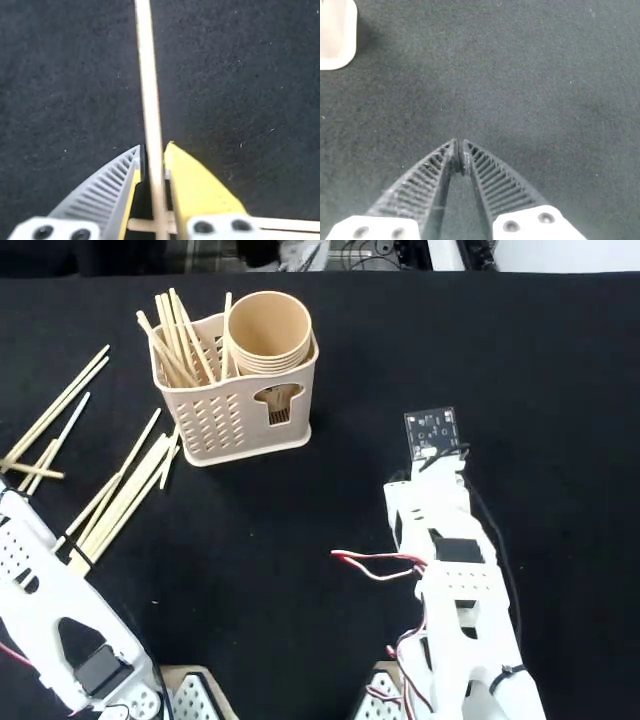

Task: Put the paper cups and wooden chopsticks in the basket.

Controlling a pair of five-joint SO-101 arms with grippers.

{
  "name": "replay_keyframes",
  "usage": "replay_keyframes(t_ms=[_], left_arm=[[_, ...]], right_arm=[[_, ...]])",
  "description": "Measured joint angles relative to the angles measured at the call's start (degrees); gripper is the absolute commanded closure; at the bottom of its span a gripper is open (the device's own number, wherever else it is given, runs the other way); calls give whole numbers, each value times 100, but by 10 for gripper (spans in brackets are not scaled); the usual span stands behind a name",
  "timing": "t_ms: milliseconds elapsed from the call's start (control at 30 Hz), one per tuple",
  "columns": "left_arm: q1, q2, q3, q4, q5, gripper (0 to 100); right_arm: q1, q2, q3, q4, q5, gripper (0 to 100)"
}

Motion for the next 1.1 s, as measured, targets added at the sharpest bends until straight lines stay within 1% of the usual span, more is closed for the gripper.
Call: replay_keyframes(t_ms=[67,167,400,600,733,800,867,967,1100], left_arm=[[9,0,-9,123,26,972],[9,0,-264,484,26,970],[9,-9,-1459,1662,-105,971],[114,-501,-1512,2426,-440,972],[316,-1073,-1512,2541,-862,972],[352,-1451,-1266,2549,-1081,972],[387,-1873,-738,2558,-1266,972],[510,-2637,360,2558,-1538,971],[853,-3771,1952,2558,-1820,971]], right_arm=[[0,0,0,0,0,985],[0,0,0,0,0,985],[0,0,0,0,0,985],[0,0,0,0,0,985],[0,0,0,0,0,985],[0,0,0,0,0,985],[0,0,0,0,0,985],[0,0,0,0,0,985],[0,0,0,0,0,986]])
